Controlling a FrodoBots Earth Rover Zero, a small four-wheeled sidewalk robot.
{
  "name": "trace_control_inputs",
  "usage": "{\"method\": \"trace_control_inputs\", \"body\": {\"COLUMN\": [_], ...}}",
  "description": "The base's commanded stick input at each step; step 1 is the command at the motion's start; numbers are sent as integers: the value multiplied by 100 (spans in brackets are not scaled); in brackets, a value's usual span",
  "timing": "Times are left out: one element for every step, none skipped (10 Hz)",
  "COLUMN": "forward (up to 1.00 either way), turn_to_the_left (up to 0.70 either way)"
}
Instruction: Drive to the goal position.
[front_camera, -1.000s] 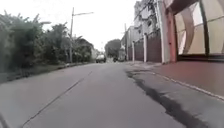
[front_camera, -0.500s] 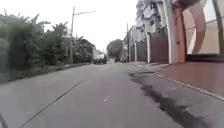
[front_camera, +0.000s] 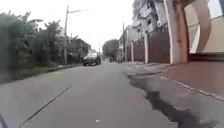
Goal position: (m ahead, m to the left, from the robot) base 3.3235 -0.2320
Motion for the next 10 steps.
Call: {"method": "trace_control_inputs", "body": {"forward": [100,100,100,100,100,100,100,100,100,100], "turn_to_the_left": [0,0,0,0,0,0,0,0,0,0]}}
